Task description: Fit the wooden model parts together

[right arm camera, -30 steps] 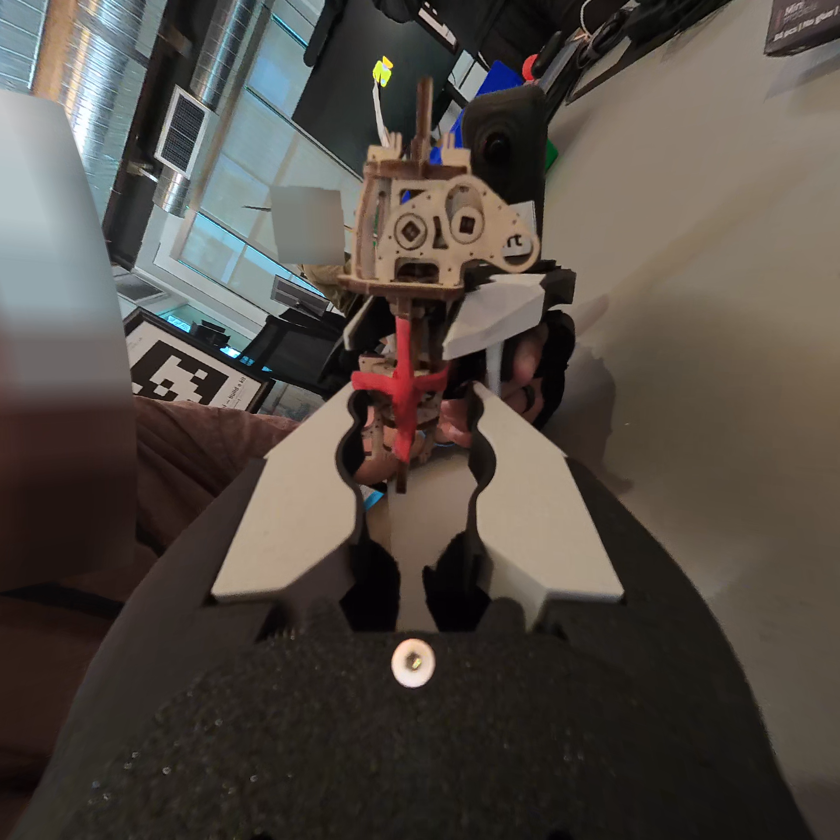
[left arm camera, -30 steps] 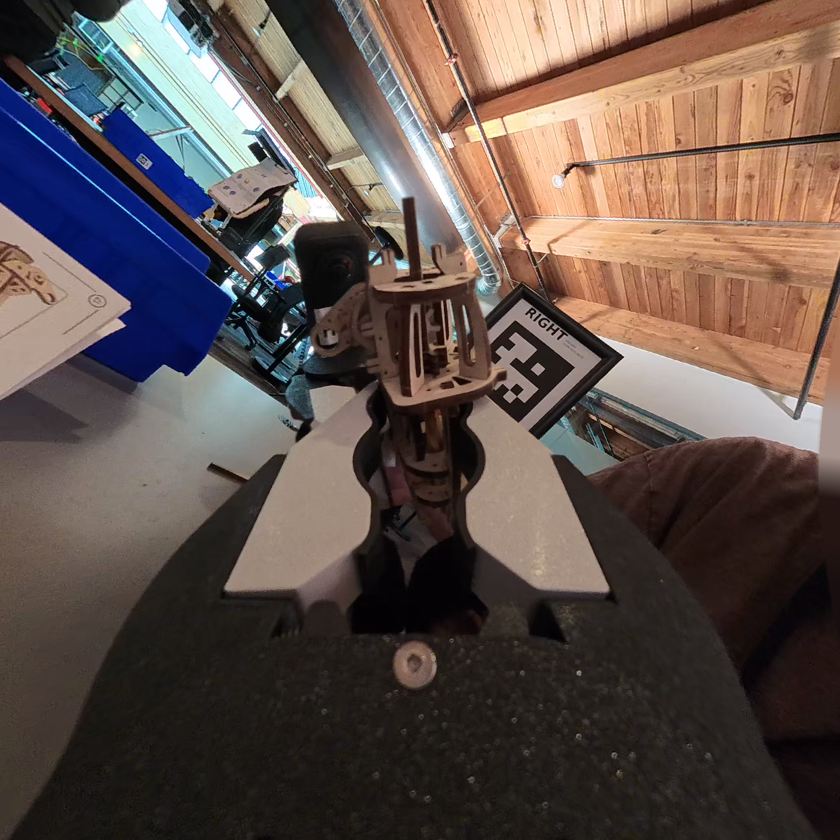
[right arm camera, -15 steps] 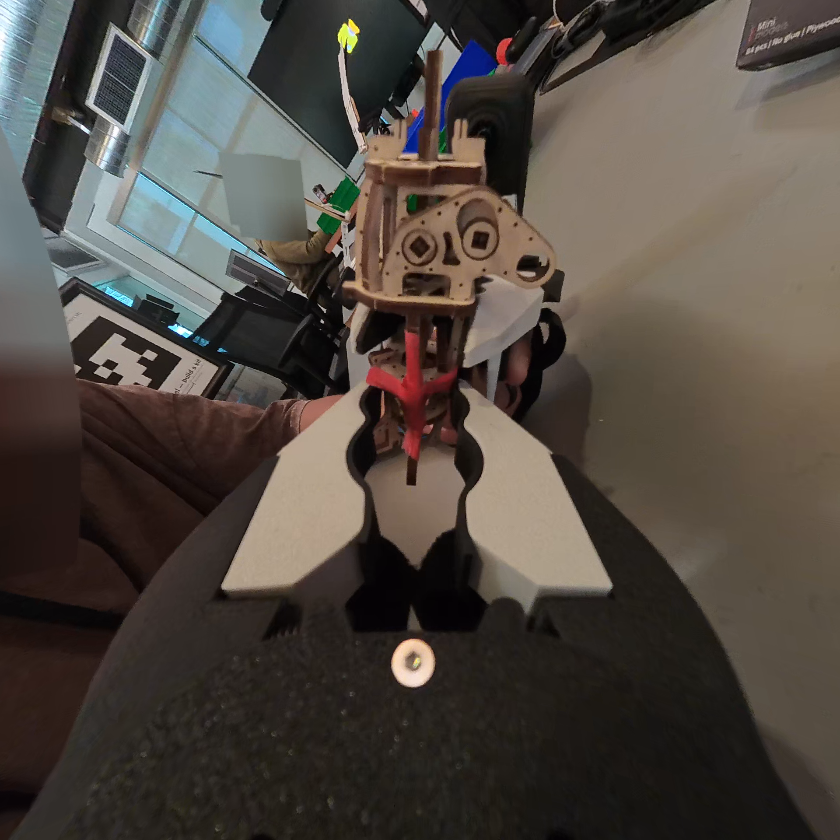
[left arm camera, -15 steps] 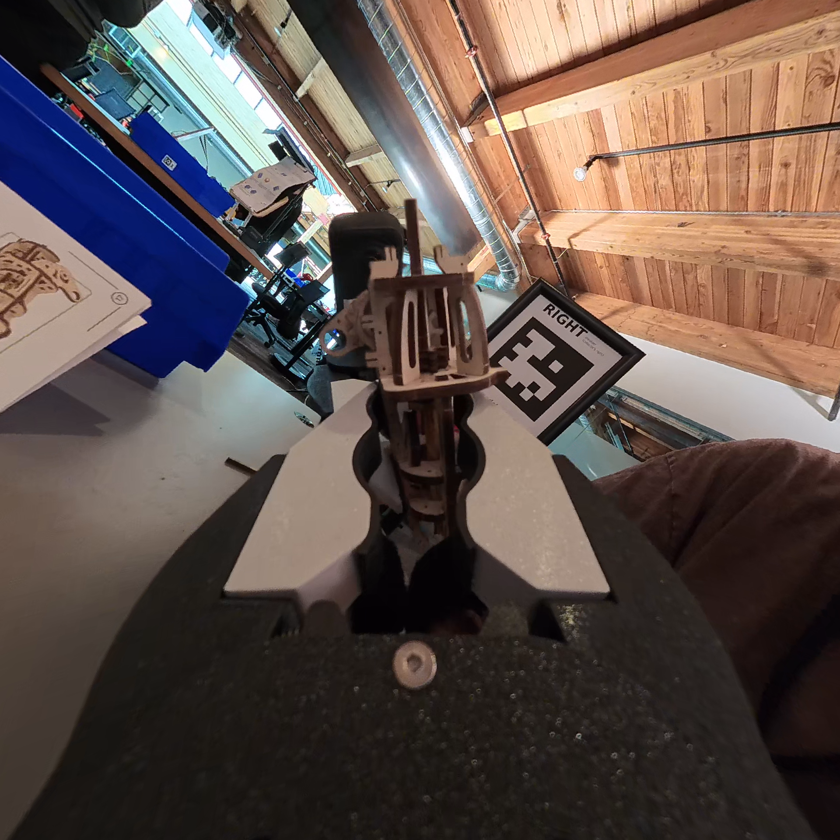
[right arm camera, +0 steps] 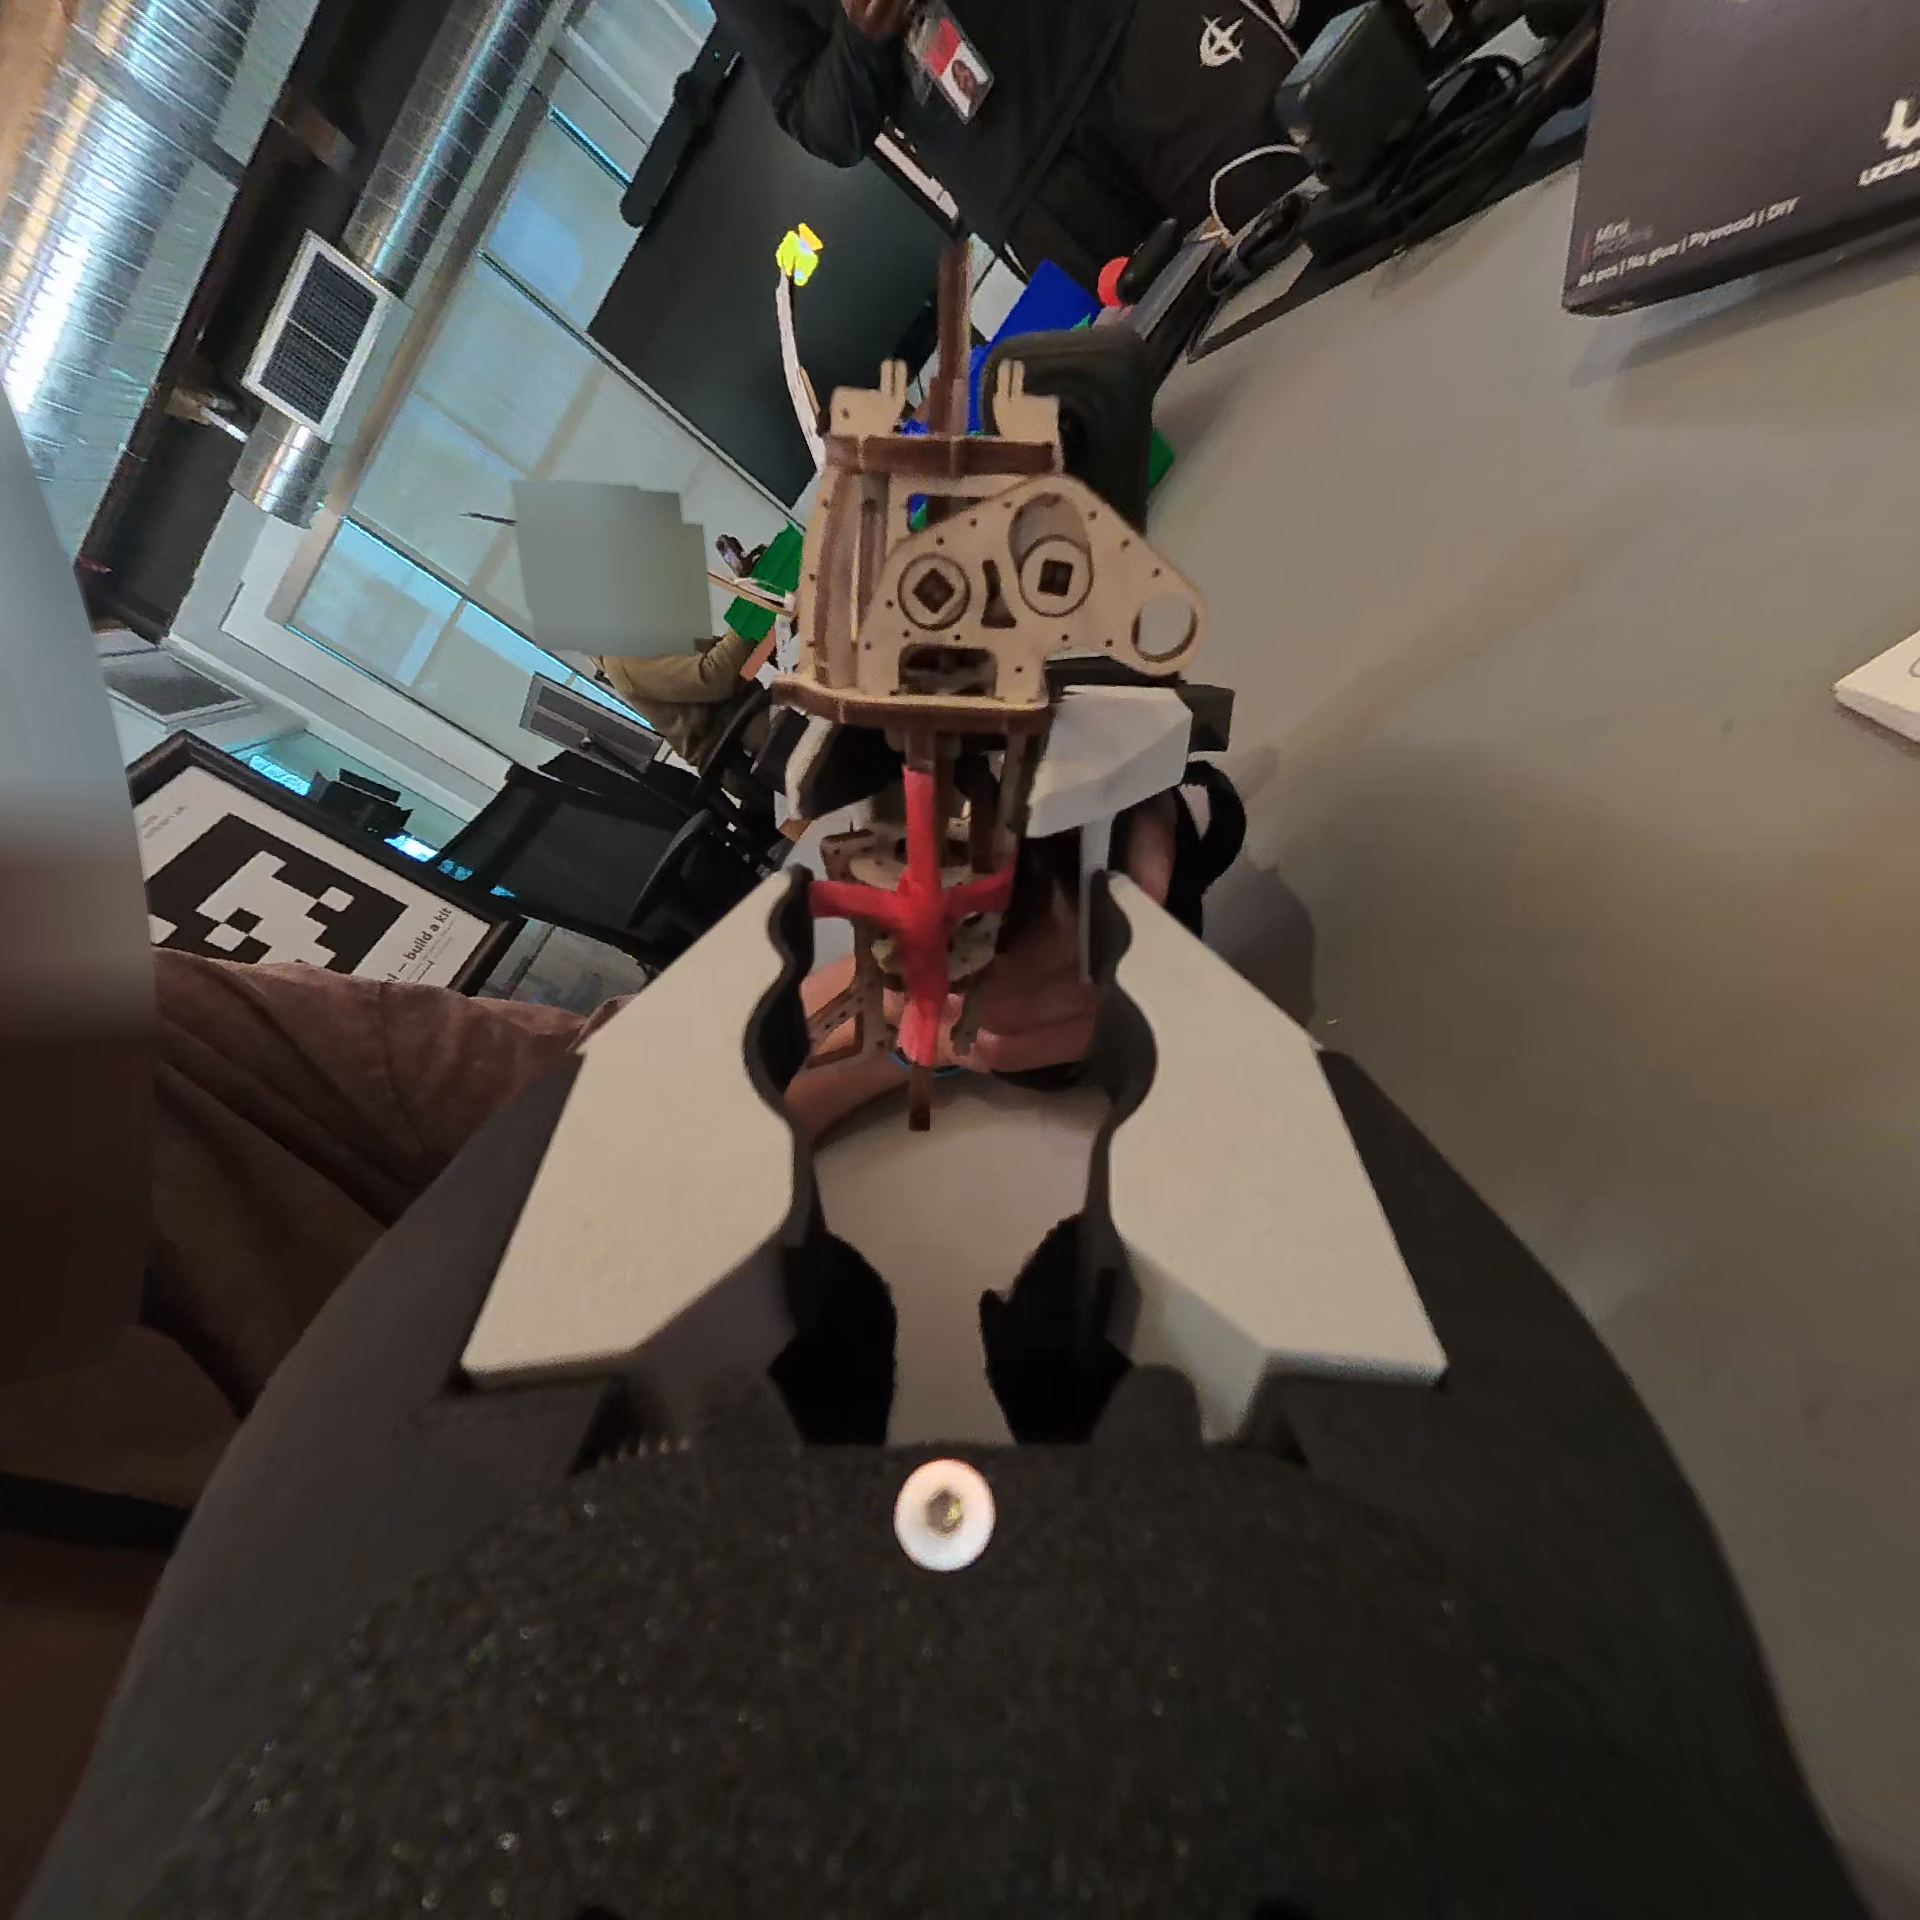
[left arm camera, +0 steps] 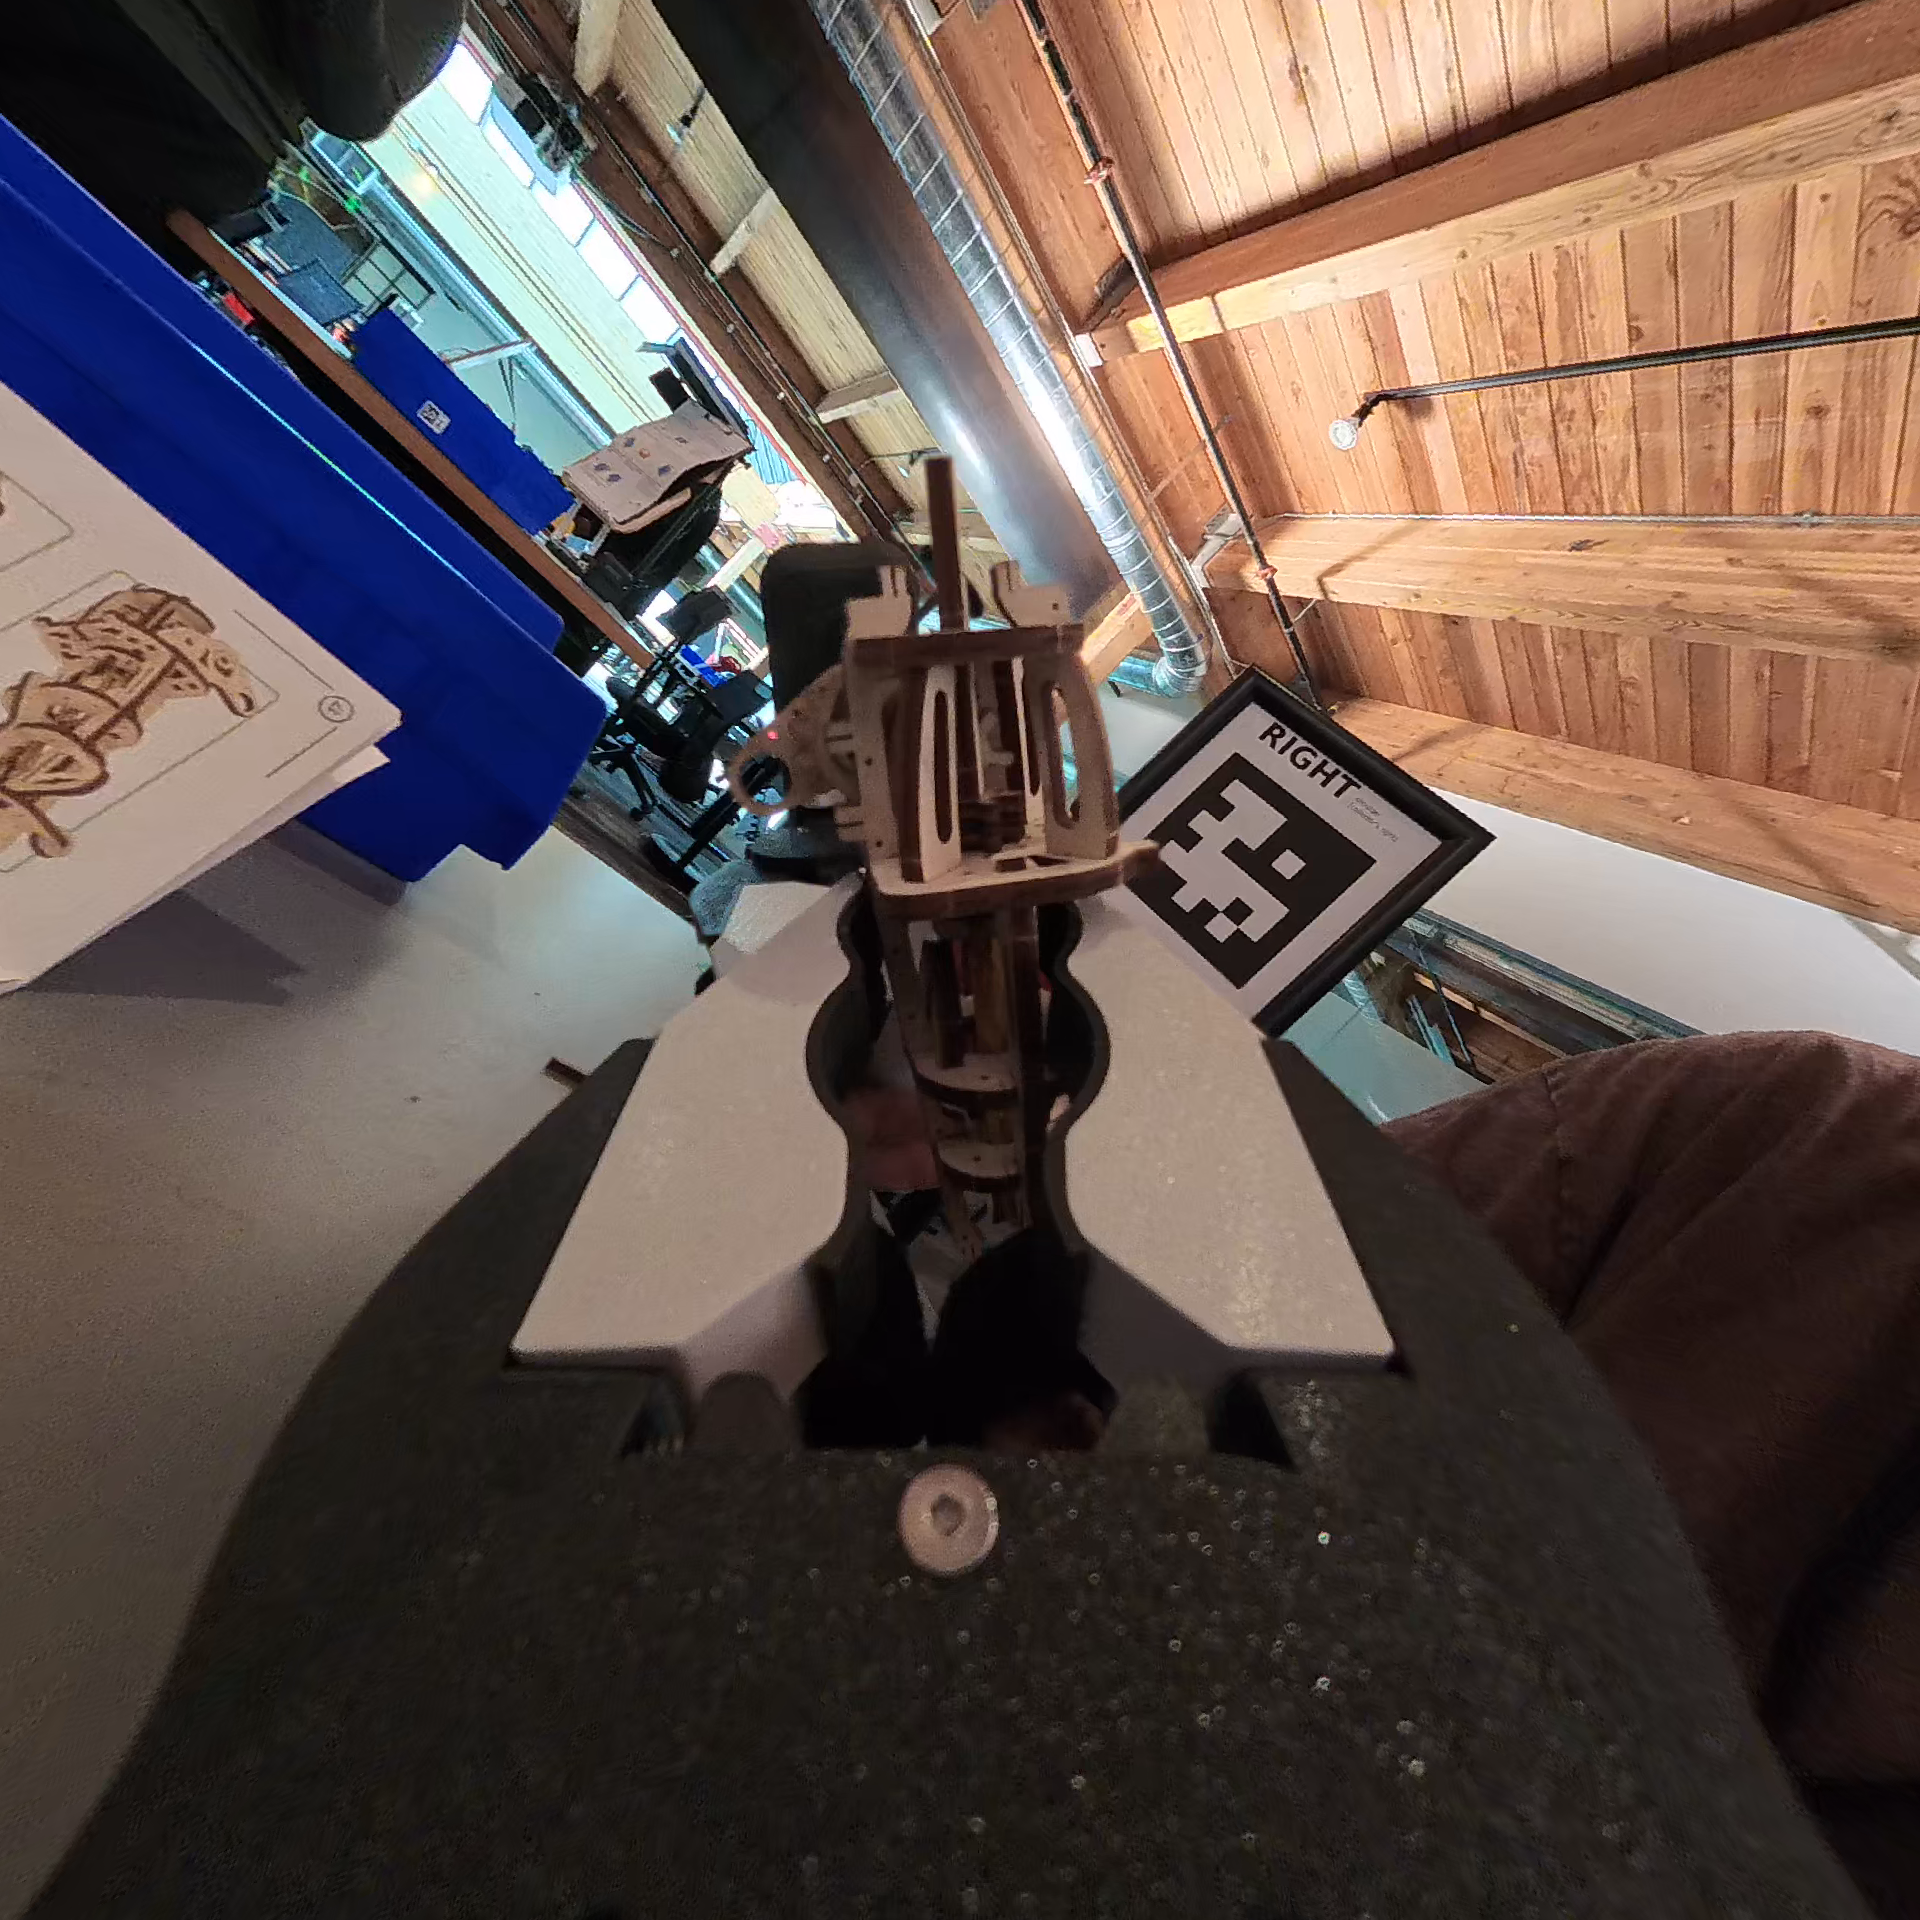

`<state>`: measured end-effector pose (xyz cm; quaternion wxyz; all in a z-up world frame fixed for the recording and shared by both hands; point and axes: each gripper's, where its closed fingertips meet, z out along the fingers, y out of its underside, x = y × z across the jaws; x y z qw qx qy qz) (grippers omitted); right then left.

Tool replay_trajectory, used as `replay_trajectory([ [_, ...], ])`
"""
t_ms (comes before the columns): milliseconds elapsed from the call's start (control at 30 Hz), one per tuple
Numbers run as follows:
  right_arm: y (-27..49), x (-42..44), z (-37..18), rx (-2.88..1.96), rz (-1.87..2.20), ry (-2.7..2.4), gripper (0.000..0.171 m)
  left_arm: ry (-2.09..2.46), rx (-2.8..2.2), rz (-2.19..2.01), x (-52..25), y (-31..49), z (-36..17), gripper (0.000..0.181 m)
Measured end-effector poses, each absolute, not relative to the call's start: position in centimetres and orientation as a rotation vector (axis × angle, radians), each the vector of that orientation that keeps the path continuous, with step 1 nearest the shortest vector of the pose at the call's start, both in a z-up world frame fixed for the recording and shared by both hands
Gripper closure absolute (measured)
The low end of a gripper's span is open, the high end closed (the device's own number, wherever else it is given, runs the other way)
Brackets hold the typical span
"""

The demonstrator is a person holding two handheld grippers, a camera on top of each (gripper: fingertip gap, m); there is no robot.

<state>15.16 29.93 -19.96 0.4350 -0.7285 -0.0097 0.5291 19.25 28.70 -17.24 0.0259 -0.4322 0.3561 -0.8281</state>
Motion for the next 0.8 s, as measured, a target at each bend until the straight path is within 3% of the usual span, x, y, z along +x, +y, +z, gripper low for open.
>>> replay_trajectory([
  [433, 31.6, 15.0, -20.6, -1.779, 1.197, 0.022, 0.135, 0.967, -1.438, -2.407, 20.1, 30.5, -18.2, 0.155],
  [800, 30.9, 15.1, -19.9, -1.757, 1.269, -0.028, 0.135, 0.986, -1.397, -2.483, 19.7, 30.1, -17.7, 0.155],
])
